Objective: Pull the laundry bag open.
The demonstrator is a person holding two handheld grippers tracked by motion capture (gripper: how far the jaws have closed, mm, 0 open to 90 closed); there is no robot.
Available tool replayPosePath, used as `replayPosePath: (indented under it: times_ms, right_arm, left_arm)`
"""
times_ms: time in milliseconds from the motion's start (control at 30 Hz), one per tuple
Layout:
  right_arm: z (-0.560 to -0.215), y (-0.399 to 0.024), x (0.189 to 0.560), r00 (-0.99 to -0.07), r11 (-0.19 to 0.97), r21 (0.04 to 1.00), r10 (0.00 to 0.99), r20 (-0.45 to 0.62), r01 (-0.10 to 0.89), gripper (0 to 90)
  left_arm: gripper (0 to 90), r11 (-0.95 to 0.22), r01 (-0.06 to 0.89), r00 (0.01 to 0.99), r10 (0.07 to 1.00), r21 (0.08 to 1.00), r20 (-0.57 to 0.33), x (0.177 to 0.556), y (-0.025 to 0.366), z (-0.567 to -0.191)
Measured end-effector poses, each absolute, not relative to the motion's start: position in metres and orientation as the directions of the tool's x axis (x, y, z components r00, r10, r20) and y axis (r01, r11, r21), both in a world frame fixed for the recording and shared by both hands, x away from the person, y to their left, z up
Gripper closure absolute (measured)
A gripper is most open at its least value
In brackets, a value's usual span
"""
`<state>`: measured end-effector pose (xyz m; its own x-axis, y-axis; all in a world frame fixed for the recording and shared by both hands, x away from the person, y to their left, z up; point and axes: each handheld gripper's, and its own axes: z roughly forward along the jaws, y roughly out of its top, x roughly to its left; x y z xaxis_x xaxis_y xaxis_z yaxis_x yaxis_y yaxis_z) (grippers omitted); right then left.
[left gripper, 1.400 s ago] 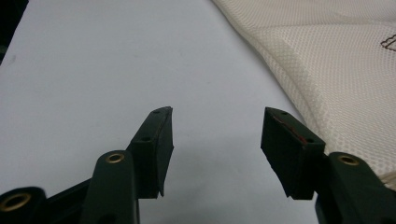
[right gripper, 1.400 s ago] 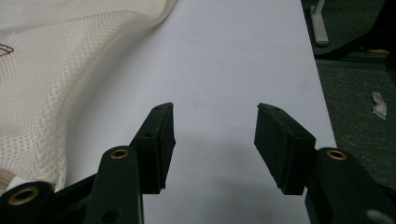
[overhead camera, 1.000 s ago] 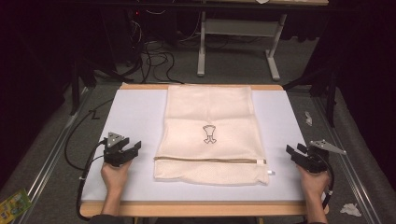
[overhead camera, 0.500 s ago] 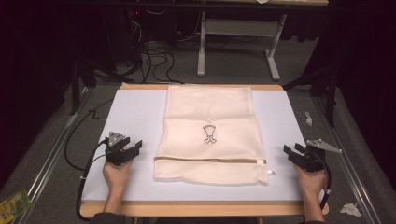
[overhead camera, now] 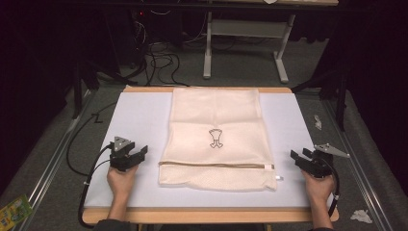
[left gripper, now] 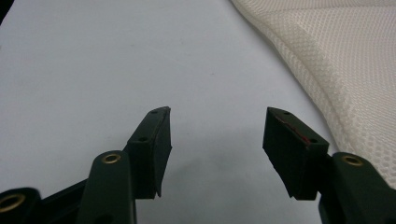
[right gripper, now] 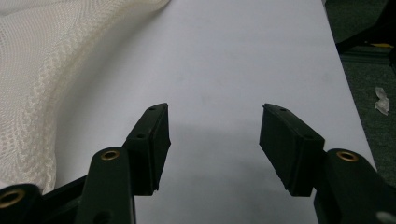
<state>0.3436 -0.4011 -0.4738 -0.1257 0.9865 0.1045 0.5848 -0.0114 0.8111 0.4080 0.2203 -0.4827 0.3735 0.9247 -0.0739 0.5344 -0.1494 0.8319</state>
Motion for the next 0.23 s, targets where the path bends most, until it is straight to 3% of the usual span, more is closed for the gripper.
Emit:
replayPosePath:
  times_ms: [233]
  right_arm:
    - [-0.474, -0.4012, 0.3434, -0.127, -0.014, 0.815, 0.986, 0.107, 0.58, 41.6]
  left_arm:
    - [41.1, -0.15, 0.536, 0.376, 0.923, 0.831, -0.076, 0.4082, 0.2203, -0.4829]
